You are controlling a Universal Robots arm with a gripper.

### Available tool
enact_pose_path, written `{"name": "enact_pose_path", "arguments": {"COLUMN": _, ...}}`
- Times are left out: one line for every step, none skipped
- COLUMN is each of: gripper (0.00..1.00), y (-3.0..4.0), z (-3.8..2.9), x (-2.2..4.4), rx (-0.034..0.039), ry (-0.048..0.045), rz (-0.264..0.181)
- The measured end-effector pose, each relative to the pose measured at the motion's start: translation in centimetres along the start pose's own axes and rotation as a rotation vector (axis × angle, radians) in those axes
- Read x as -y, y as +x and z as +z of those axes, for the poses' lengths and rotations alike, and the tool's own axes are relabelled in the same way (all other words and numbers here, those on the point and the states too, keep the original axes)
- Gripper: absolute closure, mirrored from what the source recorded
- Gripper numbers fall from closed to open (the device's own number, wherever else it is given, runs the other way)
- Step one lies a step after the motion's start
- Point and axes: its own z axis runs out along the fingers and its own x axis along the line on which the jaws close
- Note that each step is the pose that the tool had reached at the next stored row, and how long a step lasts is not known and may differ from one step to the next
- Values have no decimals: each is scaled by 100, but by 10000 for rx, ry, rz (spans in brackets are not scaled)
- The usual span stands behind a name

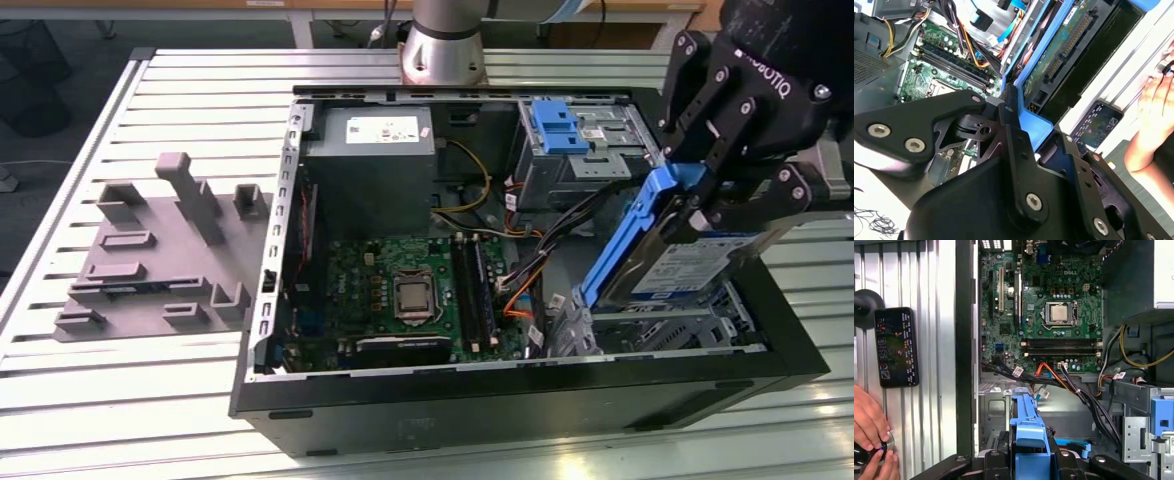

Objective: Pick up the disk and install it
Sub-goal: 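Insert the disk into the insertion slot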

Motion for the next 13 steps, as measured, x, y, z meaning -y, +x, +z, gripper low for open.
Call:
{"name": "enact_pose_path", "arguments": {"gripper": 64, "y": 0, "z": 8, "x": 0, "rx": 0, "ry": 0, "rz": -1}}
{"name": "enact_pose_path", "arguments": {"gripper": 64, "y": 0, "z": 17, "x": 0, "rx": 0, "ry": 0, "rz": 0}}
{"name": "enact_pose_path", "arguments": {"gripper": 64, "y": 0, "z": 26, "x": 0, "rx": -1, "ry": 0, "rz": -1}}
{"name": "enact_pose_path", "arguments": {"gripper": 64, "y": 0, "z": 67, "x": 0, "rx": 1, "ry": 0, "rz": 0}}
{"name": "enact_pose_path", "arguments": {"gripper": 64, "y": 0, "z": 67, "x": 0, "rx": -1, "ry": 0, "rz": -1}}
{"name": "enact_pose_path", "arguments": {"gripper": 64, "y": 0, "z": 68, "x": 0, "rx": 0, "ry": 0, "rz": 0}}
{"name": "enact_pose_path", "arguments": {"gripper": 64, "y": 0, "z": 68, "x": 0, "rx": 0, "ry": 0, "rz": -1}}
{"name": "enact_pose_path", "arguments": {"gripper": 64, "y": 0, "z": 68, "x": 0, "rx": -1, "ry": 0, "rz": -1}}
{"name": "enact_pose_path", "arguments": {"gripper": 64, "y": 0, "z": 68, "x": 0, "rx": -1, "ry": 0, "rz": 0}}
{"name": "enact_pose_path", "arguments": {"gripper": 64, "y": 0, "z": 69, "x": 0, "rx": 0, "ry": 0, "rz": 0}}
{"name": "enact_pose_path", "arguments": {"gripper": 64, "y": 0, "z": 69, "x": 0, "rx": 0, "ry": 0, "rz": 0}}
{"name": "enact_pose_path", "arguments": {"gripper": 64, "y": 0, "z": 69, "x": 0, "rx": -1, "ry": 0, "rz": 0}}
{"name": "enact_pose_path", "arguments": {"gripper": 64, "y": 0, "z": 70, "x": 0, "rx": 0, "ry": 0, "rz": 0}}
